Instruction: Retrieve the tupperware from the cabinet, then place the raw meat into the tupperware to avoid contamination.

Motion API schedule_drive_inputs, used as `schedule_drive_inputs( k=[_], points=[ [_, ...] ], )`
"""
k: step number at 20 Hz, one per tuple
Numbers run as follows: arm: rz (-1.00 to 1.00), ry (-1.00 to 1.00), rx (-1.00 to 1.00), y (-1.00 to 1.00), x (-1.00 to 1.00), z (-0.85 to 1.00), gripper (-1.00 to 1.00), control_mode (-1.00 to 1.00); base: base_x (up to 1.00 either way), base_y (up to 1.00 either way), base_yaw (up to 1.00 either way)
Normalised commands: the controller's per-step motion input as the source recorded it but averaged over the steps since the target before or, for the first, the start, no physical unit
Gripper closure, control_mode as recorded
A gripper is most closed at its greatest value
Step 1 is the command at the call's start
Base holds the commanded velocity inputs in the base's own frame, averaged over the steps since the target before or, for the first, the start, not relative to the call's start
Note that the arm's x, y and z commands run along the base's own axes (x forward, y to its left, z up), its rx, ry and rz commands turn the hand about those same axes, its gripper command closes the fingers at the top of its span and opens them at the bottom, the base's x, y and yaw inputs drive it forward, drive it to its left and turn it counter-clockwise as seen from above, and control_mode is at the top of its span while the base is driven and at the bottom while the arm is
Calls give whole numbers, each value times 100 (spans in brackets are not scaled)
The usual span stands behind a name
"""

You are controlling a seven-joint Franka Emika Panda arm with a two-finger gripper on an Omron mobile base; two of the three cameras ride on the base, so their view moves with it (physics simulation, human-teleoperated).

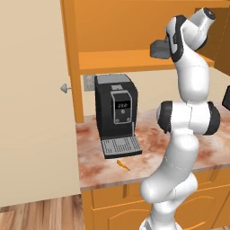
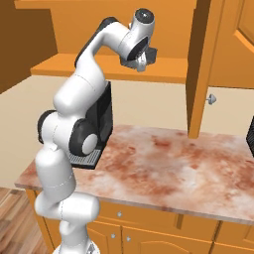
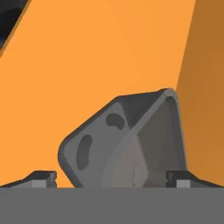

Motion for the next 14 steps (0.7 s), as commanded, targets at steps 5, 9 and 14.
schedule_drive_inputs(
  k=[5,9,14],
  points=[
    [5,0,0,0,17,0,-100,-100,0,0,0],
    [4,1,0,1,4,-4,-100,-100,0,0,0],
    [2,1,0,10,1,-7,100,-100,0,0,0]
  ],
)
